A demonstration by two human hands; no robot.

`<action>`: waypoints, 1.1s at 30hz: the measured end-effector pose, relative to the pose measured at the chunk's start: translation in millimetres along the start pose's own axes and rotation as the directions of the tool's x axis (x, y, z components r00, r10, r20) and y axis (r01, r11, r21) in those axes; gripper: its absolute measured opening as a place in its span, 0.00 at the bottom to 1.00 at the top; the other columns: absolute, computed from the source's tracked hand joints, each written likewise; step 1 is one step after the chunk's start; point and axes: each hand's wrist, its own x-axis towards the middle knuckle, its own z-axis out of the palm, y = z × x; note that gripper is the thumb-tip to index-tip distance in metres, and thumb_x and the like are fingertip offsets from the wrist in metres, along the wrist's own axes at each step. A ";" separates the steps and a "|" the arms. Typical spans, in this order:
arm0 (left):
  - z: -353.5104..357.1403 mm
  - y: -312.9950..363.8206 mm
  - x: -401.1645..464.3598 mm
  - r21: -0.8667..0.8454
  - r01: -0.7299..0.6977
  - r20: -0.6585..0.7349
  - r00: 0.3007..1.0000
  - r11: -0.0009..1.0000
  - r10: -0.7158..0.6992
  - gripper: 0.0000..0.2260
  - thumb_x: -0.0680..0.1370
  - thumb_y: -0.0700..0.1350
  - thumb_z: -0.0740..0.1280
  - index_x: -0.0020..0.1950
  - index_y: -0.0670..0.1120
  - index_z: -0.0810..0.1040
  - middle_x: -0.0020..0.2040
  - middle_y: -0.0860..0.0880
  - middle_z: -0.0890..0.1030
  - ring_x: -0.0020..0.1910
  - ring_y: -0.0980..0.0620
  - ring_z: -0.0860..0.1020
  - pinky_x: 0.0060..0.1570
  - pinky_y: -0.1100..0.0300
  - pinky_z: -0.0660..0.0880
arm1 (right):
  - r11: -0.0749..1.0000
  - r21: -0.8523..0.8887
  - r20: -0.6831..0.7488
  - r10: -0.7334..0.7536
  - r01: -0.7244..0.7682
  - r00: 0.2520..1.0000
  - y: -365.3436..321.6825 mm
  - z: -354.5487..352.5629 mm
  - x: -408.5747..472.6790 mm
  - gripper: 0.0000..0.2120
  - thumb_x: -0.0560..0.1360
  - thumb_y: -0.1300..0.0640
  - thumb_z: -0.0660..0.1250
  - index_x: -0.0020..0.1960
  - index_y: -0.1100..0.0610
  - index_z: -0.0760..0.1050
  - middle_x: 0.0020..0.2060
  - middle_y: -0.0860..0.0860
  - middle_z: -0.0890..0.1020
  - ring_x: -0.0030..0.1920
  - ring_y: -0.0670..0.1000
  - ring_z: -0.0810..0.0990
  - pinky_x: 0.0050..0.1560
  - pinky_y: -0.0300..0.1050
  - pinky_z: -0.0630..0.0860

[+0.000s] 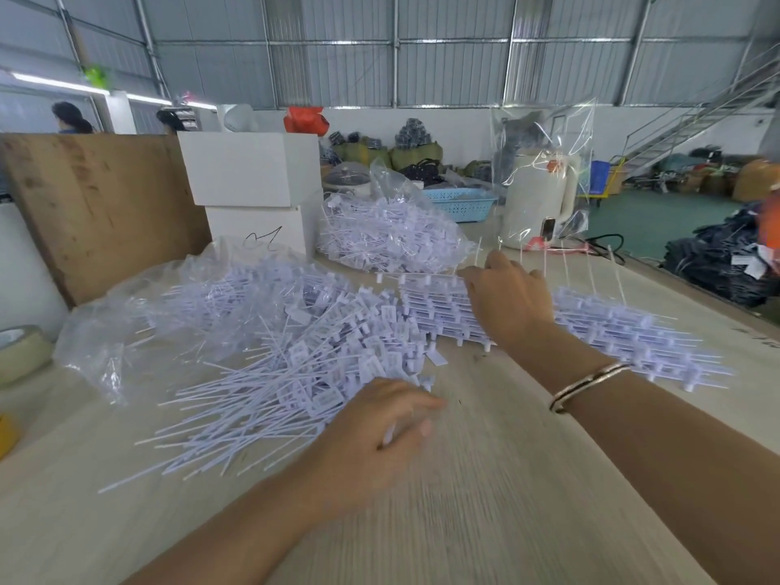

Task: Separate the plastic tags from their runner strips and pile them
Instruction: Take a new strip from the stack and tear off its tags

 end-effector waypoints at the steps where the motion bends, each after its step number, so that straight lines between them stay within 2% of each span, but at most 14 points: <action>1: -1.9 4.0 2.5 -0.144 0.092 -0.028 0.995 0.985 -0.097 0.09 0.80 0.52 0.61 0.58 0.61 0.77 0.55 0.65 0.77 0.58 0.65 0.72 0.55 0.75 0.65 | 0.999 -0.027 -0.024 -0.024 0.023 0.999 -0.7 -5.5 -4.8 0.18 0.77 0.60 0.61 0.64 0.45 0.71 0.52 0.53 0.74 0.53 0.55 0.75 0.55 0.53 0.68; 4: -6.7 18.3 17.6 -0.494 0.317 0.010 0.933 0.810 -0.359 0.10 0.79 0.54 0.59 0.55 0.59 0.79 0.54 0.56 0.81 0.54 0.57 0.78 0.55 0.65 0.73 | 1.000 0.002 -0.039 0.017 -0.017 0.999 5.7 -17.2 -14.0 0.18 0.79 0.58 0.58 0.65 0.42 0.70 0.53 0.52 0.77 0.55 0.56 0.75 0.56 0.53 0.66; 6: -9.9 29.1 32.4 -0.667 0.387 0.089 0.890 0.637 -0.447 0.10 0.81 0.48 0.58 0.55 0.51 0.78 0.55 0.48 0.81 0.54 0.51 0.79 0.55 0.58 0.74 | 0.957 0.228 0.005 0.180 -0.177 0.984 17.4 -23.2 -8.2 0.17 0.81 0.57 0.53 0.64 0.45 0.73 0.50 0.53 0.77 0.51 0.56 0.75 0.58 0.54 0.66; 8: -14.3 37.7 44.8 -0.702 0.433 0.159 0.869 0.566 -0.468 0.11 0.81 0.47 0.57 0.58 0.47 0.75 0.58 0.47 0.79 0.57 0.51 0.78 0.56 0.58 0.74 | 0.877 0.406 0.056 0.257 -0.257 0.965 28.6 -25.7 0.2 0.16 0.81 0.56 0.51 0.62 0.50 0.74 0.45 0.54 0.76 0.45 0.56 0.73 0.53 0.52 0.69; 11: -18.2 44.0 58.2 -0.723 0.470 0.220 0.852 0.506 -0.475 0.12 0.82 0.49 0.57 0.62 0.46 0.73 0.61 0.47 0.78 0.58 0.51 0.78 0.56 0.59 0.75 | 0.915 0.389 0.036 0.098 -0.104 0.995 29.8 -33.5 6.0 0.16 0.82 0.55 0.51 0.63 0.53 0.74 0.46 0.58 0.78 0.42 0.56 0.74 0.42 0.45 0.68; 15: -22.8 46.8 75.3 -0.878 0.383 0.189 0.830 0.288 -0.525 0.22 0.81 0.53 0.58 0.69 0.41 0.66 0.61 0.43 0.77 0.58 0.47 0.78 0.60 0.54 0.74 | 0.968 0.233 0.078 -0.113 0.092 0.990 7.9 -53.2 -2.2 0.17 0.82 0.57 0.51 0.68 0.51 0.69 0.55 0.59 0.73 0.49 0.59 0.76 0.48 0.48 0.73; 18: -25.2 41.9 82.1 -0.944 0.283 0.137 0.802 0.168 -0.581 0.21 0.81 0.54 0.57 0.66 0.41 0.68 0.58 0.42 0.79 0.53 0.47 0.80 0.57 0.53 0.76 | 0.927 0.302 0.224 -0.294 0.221 0.929 -17.9 -55.2 -22.4 0.14 0.81 0.60 0.55 0.63 0.57 0.72 0.48 0.54 0.69 0.51 0.55 0.73 0.48 0.44 0.69; 21: -28.3 33.8 78.1 -0.936 0.287 0.094 0.759 0.202 -0.644 0.16 0.83 0.51 0.55 0.56 0.42 0.76 0.44 0.45 0.81 0.37 0.51 0.82 0.41 0.58 0.79 | 0.818 0.540 0.280 -0.396 0.197 0.875 -35.3 -58.6 -46.0 0.14 0.80 0.56 0.56 0.64 0.56 0.71 0.44 0.52 0.67 0.43 0.49 0.70 0.42 0.41 0.64; 23: -36.4 29.6 73.9 -0.924 0.308 0.085 0.745 0.228 -0.662 0.15 0.83 0.48 0.52 0.51 0.43 0.77 0.37 0.46 0.82 0.33 0.52 0.81 0.36 0.59 0.78 | 0.758 0.630 0.253 -0.409 0.171 0.877 -37.6 -63.3 -54.0 0.17 0.80 0.50 0.56 0.64 0.54 0.73 0.45 0.51 0.74 0.42 0.44 0.72 0.45 0.39 0.67; 25: -50.0 26.8 70.9 -0.907 0.328 0.082 0.752 0.264 -0.654 0.16 0.83 0.46 0.52 0.48 0.43 0.77 0.31 0.48 0.82 0.30 0.53 0.81 0.37 0.59 0.77 | 0.705 0.701 0.140 -0.287 0.110 0.948 -34.0 -70.1 -52.8 0.17 0.79 0.48 0.56 0.57 0.54 0.80 0.47 0.50 0.80 0.43 0.44 0.76 0.45 0.36 0.71; 27: -66.2 24.8 70.0 -0.882 0.363 0.091 0.756 0.300 -0.648 0.15 0.83 0.47 0.53 0.44 0.43 0.76 0.27 0.49 0.79 0.24 0.53 0.78 0.34 0.61 0.75 | 0.659 0.750 0.003 -0.072 0.046 0.997 -25.9 -75.4 -46.1 0.16 0.79 0.52 0.56 0.51 0.56 0.82 0.45 0.48 0.80 0.36 0.39 0.76 0.34 0.30 0.69; 29: -81.9 24.0 69.7 -0.851 0.412 0.117 0.753 0.325 -0.648 0.14 0.82 0.48 0.55 0.40 0.44 0.73 0.24 0.50 0.73 0.19 0.54 0.70 0.24 0.66 0.70 | 0.571 0.820 -0.046 0.135 -0.040 0.990 -14.9 -76.3 -38.1 0.15 0.79 0.58 0.56 0.48 0.57 0.82 0.38 0.44 0.77 0.25 0.40 0.72 0.24 0.29 0.62; 31: -94.6 21.8 68.9 -0.737 0.496 0.123 0.767 0.459 -0.630 0.16 0.81 0.50 0.56 0.37 0.45 0.71 0.22 0.52 0.68 0.18 0.55 0.64 0.22 0.67 0.64 | 0.500 0.859 -0.041 0.276 -0.107 0.960 -2.5 -75.0 -31.9 0.15 0.79 0.58 0.55 0.46 0.58 0.81 0.32 0.50 0.76 0.23 0.49 0.69 0.23 0.36 0.60; 33: -101.7 17.0 68.4 -0.509 0.548 0.111 0.806 0.663 -0.581 0.17 0.81 0.52 0.55 0.36 0.45 0.69 0.21 0.53 0.66 0.18 0.55 0.62 0.23 0.66 0.62 | 0.486 0.866 -0.057 0.329 -0.117 0.943 7.4 -72.5 -30.2 0.14 0.79 0.57 0.56 0.49 0.56 0.80 0.30 0.50 0.74 0.23 0.45 0.65 0.25 0.39 0.62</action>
